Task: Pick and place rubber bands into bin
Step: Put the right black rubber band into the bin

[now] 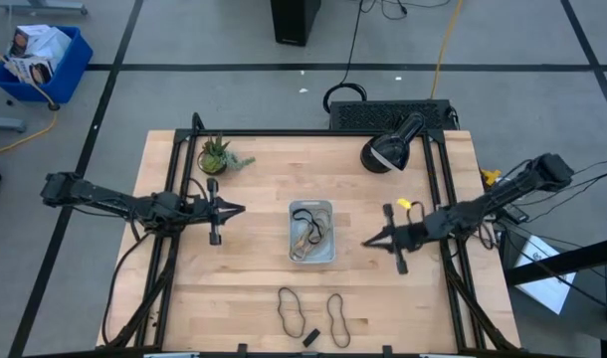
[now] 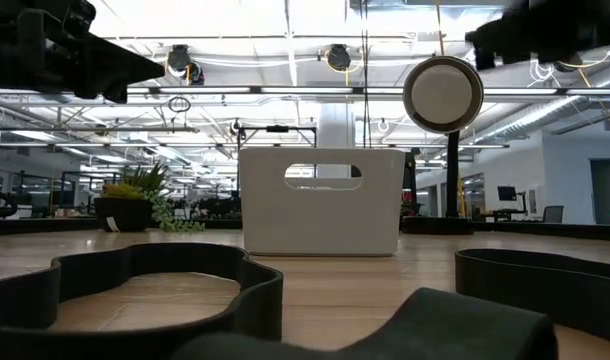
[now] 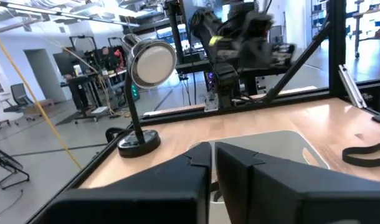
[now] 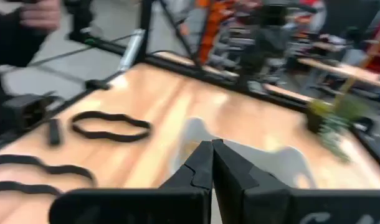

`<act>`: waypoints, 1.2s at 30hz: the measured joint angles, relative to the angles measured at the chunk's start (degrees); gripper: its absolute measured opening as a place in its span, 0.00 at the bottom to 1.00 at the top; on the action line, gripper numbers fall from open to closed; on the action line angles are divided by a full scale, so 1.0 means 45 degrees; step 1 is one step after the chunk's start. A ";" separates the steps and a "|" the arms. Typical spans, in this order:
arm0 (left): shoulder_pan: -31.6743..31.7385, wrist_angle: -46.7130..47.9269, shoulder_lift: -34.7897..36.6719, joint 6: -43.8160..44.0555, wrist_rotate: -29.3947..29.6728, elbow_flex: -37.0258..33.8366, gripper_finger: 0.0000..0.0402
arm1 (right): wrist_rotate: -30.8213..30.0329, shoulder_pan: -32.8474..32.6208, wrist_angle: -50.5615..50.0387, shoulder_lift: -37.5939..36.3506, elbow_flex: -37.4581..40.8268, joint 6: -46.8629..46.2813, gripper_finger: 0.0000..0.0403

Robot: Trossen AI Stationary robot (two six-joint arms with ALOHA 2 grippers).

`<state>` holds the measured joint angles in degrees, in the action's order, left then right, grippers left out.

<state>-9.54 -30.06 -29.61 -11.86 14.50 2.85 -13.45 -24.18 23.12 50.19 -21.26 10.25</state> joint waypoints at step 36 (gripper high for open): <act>0.0003 -0.0012 0.0000 0.0600 0.0000 0.0000 0.11 | 0.0990 -0.1761 -0.2643 1.2233 -0.7070 -0.2800 0.46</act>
<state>-9.53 -30.12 -29.61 -9.16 14.50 2.85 -9.00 -32.10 11.22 105.24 -53.08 -2.35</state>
